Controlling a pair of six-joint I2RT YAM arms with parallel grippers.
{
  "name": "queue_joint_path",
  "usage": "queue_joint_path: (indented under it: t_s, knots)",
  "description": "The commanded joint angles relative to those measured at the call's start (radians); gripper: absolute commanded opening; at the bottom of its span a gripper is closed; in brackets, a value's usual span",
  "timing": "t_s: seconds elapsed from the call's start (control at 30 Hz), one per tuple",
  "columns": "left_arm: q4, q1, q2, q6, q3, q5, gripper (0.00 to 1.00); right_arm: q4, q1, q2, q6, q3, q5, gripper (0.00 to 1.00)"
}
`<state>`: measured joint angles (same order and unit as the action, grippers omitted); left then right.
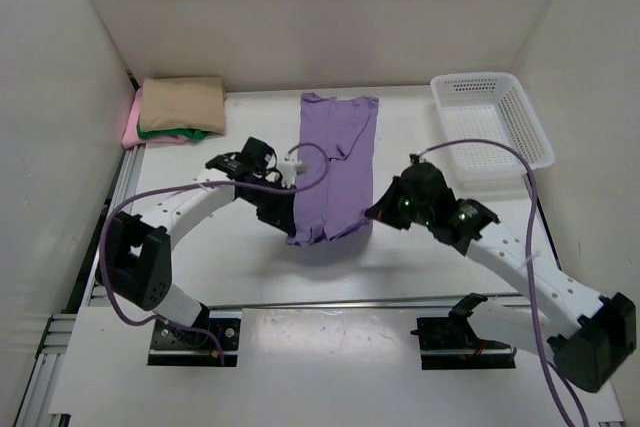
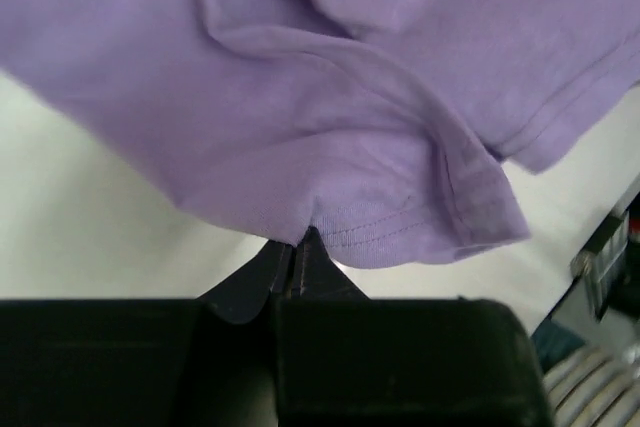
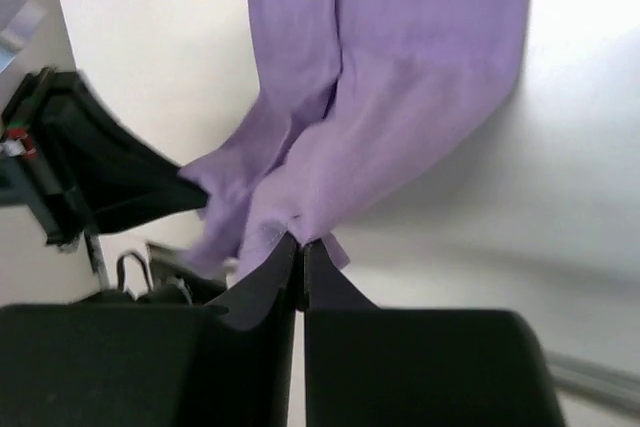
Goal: Fold and stack the t-shirts
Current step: Fold the folded rectangular tshirt in 1/3 of the way
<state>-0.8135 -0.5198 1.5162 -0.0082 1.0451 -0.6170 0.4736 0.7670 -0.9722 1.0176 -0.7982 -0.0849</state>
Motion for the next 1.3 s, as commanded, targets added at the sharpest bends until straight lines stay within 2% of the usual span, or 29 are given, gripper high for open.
queue_joint_path:
  t_s: [0.0,0.13,0.17,0.37,0.7,0.73,0.8,0.83,0.87,0.9,0.93,1.0,1.07,1.13,1.17,1.2,1.27]
  knots:
    - [-0.044,0.088,0.025,0.008,0.09,-0.027,0.1,0.049,-0.133,-0.118,-0.236,-0.099,0.111,0.0]
    - [-0.064,0.159,0.149,0.008,0.248,-0.027,0.1,0.016,-0.266,-0.296,-0.344,-0.215,0.174,0.0]
    - [-0.064,0.171,0.179,0.008,0.333,-0.014,0.1,0.004,-0.287,-0.327,-0.359,-0.239,0.174,0.0]
    - [-0.108,0.172,0.409,0.008,0.631,0.008,0.1,-0.03,-0.394,-0.568,-0.405,-0.426,0.298,0.0]
    - [-0.108,0.28,0.708,0.008,0.841,-0.104,0.12,-0.05,-0.466,-0.914,-0.427,-0.672,0.435,0.0]
    - [-0.108,0.291,0.729,0.008,0.865,-0.115,0.14,-0.05,-0.466,-0.94,-0.427,-0.696,0.422,0.0]
    - [-0.099,0.291,0.783,0.008,0.93,-0.115,0.28,-0.02,-0.505,-1.006,-0.4,-0.739,0.398,0.14]
    - [-0.099,0.291,0.797,0.008,0.949,-0.115,0.39,-0.02,-0.518,-1.025,-0.389,-0.749,0.416,0.23]
    - [-0.099,0.291,0.806,0.008,0.966,-0.101,0.47,-0.033,-0.541,-1.058,-0.389,-0.766,0.434,0.39]
    - [-0.099,0.302,0.815,0.008,0.99,-0.086,0.63,-0.033,-0.541,-1.074,-0.408,-0.788,0.451,0.44]
    - [-0.099,0.302,0.815,0.008,1.0,-0.072,0.68,-0.033,-0.541,-1.086,-0.427,-0.817,0.465,0.48]
    - [-0.099,0.331,0.776,0.008,0.988,-0.004,0.72,0.043,-0.551,-1.106,-0.465,-0.929,0.465,0.51]
    - [-0.099,0.345,0.693,0.008,0.954,0.069,0.82,0.094,-0.54,-1.065,-0.507,-0.94,0.449,0.53]
    - [-0.099,0.354,0.621,0.008,0.853,0.129,0.83,0.094,-0.531,-0.969,-0.516,-0.863,0.404,0.58]
    - [-0.099,0.354,0.548,0.008,0.81,0.169,0.9,0.094,-0.531,-0.933,-0.516,-0.813,0.39,0.62]
    - [-0.087,0.343,0.511,0.008,0.762,0.181,0.9,0.094,-0.531,-0.898,-0.516,-0.697,0.38,0.62]
    - [-0.056,0.327,0.445,0.008,0.62,0.194,0.9,0.045,-0.502,-0.798,-0.492,-0.571,0.37,0.62]
